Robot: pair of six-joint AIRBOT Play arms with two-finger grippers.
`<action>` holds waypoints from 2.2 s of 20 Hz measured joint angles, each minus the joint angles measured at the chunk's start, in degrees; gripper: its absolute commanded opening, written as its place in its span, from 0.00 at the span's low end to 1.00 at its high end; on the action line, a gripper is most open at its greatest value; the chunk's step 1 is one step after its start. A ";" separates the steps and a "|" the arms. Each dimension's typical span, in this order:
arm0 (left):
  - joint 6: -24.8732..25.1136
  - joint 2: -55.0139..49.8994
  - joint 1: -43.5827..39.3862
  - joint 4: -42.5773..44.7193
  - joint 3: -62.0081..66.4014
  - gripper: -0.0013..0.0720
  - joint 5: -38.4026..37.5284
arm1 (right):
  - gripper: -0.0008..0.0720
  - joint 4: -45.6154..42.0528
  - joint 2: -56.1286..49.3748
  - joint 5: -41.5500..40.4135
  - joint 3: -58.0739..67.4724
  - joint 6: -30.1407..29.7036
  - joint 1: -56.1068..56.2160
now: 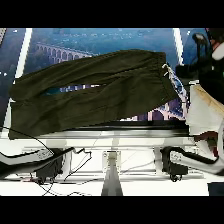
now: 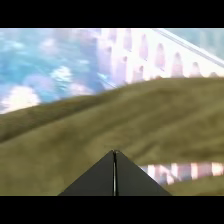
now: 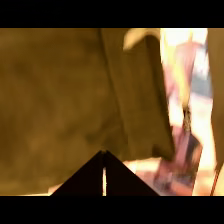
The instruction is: Fold the clothes and pants, and hang the long-sleeved shirts on hangers.
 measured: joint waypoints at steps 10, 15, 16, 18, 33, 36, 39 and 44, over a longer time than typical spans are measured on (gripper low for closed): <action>-0.85 5.14 0.57 -0.17 -20.39 0.82 3.87 | 0.82 3.21 30.58 -34.18 -50.16 30.77 -0.11; -5.46 4.52 2.21 3.39 -22.56 0.38 6.34 | 0.89 7.72 23.45 -52.50 -54.31 35.91 -0.11; -7.39 4.55 3.15 4.94 -22.71 0.38 6.56 | 0.89 8.37 21.05 -54.84 -53.86 36.33 -0.11; -11.32 4.94 5.66 8.76 -22.91 0.38 6.32 | 0.88 9.11 16.35 -57.92 -51.95 36.83 -0.11; -17.66 18.64 39.23 27.34 -54.36 0.92 2.97 | 0.06 8.63 3.43 -61.96 -41.42 37.05 -0.11; -15.76 19.08 43.30 25.57 -57.92 0.92 7.45 | 0.06 8.44 3.37 -61.79 -41.33 37.03 -0.11; -13.46 18.88 44.70 19.30 -60.72 0.89 13.68 | 0.06 8.37 3.37 -61.61 -41.33 36.98 -0.11; -8.72 16.02 44.15 9.64 -62.42 0.64 20.57 | 0.06 8.17 3.37 -61.02 -41.31 34.80 -0.11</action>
